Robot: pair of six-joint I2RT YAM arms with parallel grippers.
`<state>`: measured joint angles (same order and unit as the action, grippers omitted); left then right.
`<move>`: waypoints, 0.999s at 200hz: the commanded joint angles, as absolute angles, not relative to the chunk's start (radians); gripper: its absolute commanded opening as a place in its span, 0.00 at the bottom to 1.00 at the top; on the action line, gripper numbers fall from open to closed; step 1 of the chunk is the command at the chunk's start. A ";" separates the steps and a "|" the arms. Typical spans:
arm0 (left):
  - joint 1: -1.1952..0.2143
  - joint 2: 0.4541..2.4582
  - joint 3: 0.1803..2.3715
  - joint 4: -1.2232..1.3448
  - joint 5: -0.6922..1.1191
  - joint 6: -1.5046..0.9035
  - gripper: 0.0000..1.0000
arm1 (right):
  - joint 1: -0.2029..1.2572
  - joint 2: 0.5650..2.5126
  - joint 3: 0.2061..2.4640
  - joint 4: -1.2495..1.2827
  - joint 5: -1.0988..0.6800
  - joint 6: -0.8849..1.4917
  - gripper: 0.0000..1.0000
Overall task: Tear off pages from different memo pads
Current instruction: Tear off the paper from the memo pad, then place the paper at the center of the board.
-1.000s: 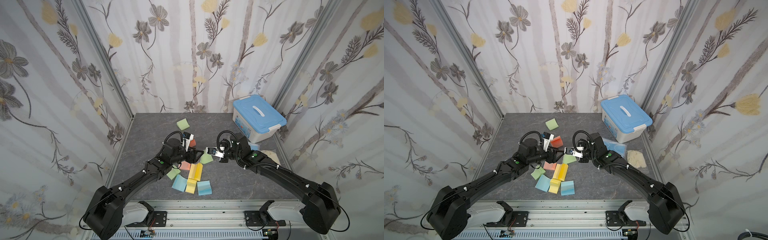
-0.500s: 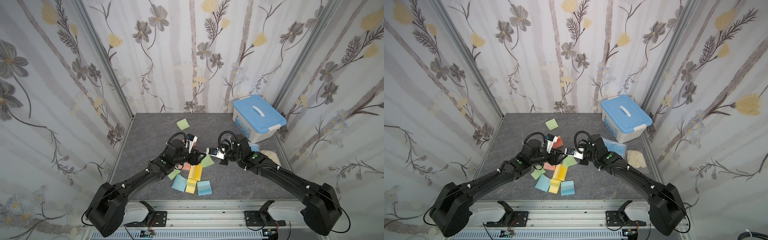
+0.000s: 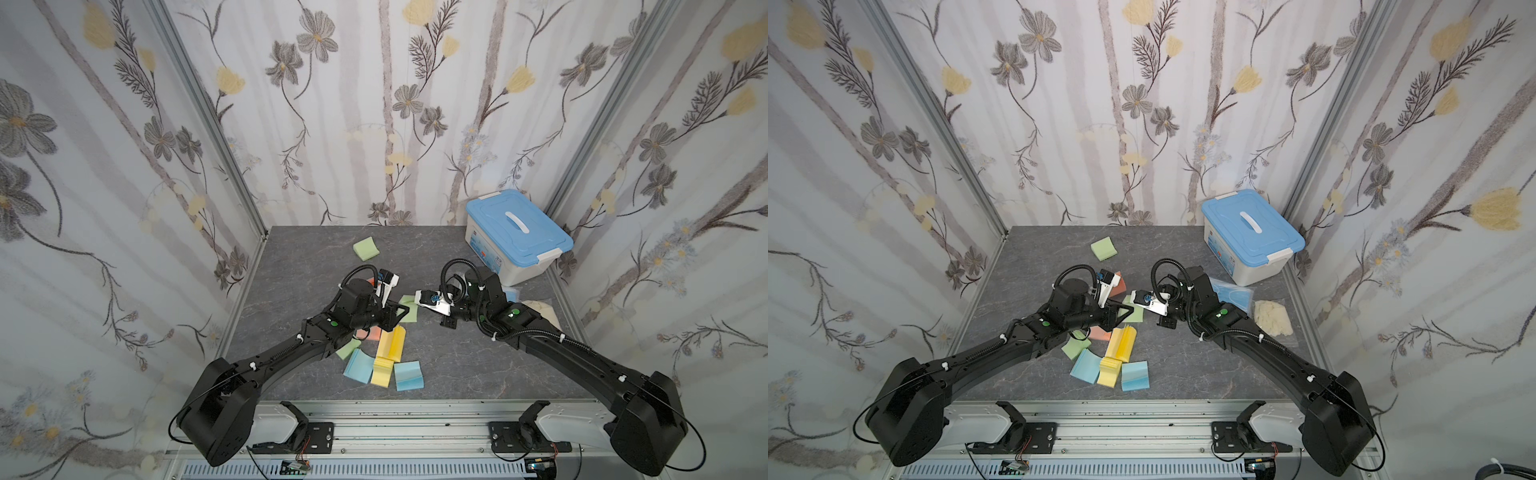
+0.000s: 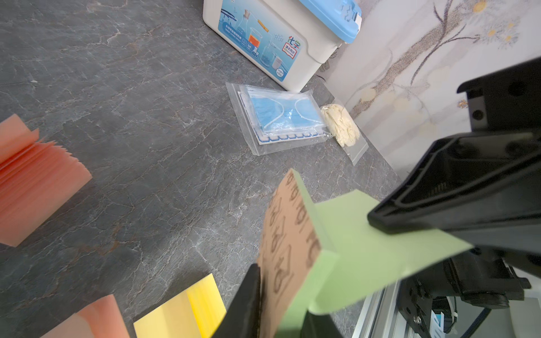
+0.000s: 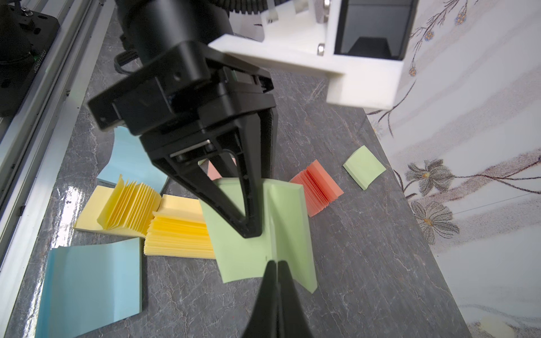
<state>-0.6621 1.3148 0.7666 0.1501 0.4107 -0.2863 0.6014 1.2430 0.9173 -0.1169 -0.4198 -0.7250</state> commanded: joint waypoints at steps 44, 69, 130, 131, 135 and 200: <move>-0.663 1.314 0.780 0.100 0.245 -0.288 0.04 | 0.575 1.259 0.927 -0.044 -0.306 -0.669 0.00; -0.661 1.320 0.799 0.057 0.183 -0.305 0.02 | 0.561 1.280 0.968 -0.023 -0.224 -0.674 0.00; -0.654 1.318 0.811 -0.021 0.043 -0.356 0.03 | 0.536 1.440 1.101 -0.031 -0.087 -0.905 0.00; -0.654 1.318 0.810 -0.021 0.041 -0.357 0.03 | 0.535 1.444 1.105 -0.032 -0.084 -0.910 0.00; -0.651 1.317 0.805 -0.018 0.037 -0.361 0.03 | 0.531 1.461 1.120 -0.035 -0.074 -0.935 0.00; -0.642 1.209 0.739 0.023 -0.013 -0.380 0.05 | 0.410 1.894 1.501 -0.216 0.087 -1.348 0.00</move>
<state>-0.6434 1.2591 0.7689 -0.0177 0.0360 -0.3668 0.4477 1.7645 1.3632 -0.1265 -0.0105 -1.1648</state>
